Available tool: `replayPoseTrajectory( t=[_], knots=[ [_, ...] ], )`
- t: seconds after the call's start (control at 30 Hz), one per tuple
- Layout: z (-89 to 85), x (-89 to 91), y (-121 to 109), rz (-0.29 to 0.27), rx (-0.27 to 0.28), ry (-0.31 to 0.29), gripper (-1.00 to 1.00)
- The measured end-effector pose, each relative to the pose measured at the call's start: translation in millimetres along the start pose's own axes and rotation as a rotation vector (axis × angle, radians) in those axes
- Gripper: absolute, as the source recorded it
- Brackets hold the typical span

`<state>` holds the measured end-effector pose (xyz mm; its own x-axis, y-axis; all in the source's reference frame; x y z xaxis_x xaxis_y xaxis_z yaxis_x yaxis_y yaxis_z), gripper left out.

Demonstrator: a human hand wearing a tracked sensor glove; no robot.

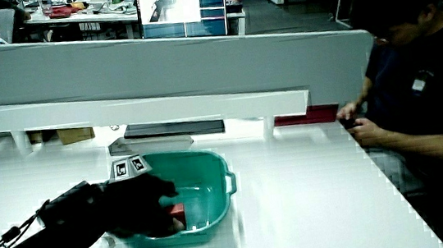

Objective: Pick red block

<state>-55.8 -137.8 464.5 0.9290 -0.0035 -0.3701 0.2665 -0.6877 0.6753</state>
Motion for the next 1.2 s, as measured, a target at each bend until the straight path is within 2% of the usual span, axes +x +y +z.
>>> replayPoseTrajectory(
  t=[0.6,0.67,1.0,1.07,1.2],
  knots=[
    [-2.6,-0.6,2.3,0.006,0.062,-0.001,0.58],
    [-1.9,0.3,1.4,-0.007,0.081,0.0,0.64],
    [-0.7,2.4,-2.8,-0.024,0.095,-0.028,0.94],
    [-0.9,2.7,-1.7,-0.042,0.111,-0.024,1.0],
    [2.0,4.3,-4.9,-0.049,0.111,-0.03,1.0]
  ],
)
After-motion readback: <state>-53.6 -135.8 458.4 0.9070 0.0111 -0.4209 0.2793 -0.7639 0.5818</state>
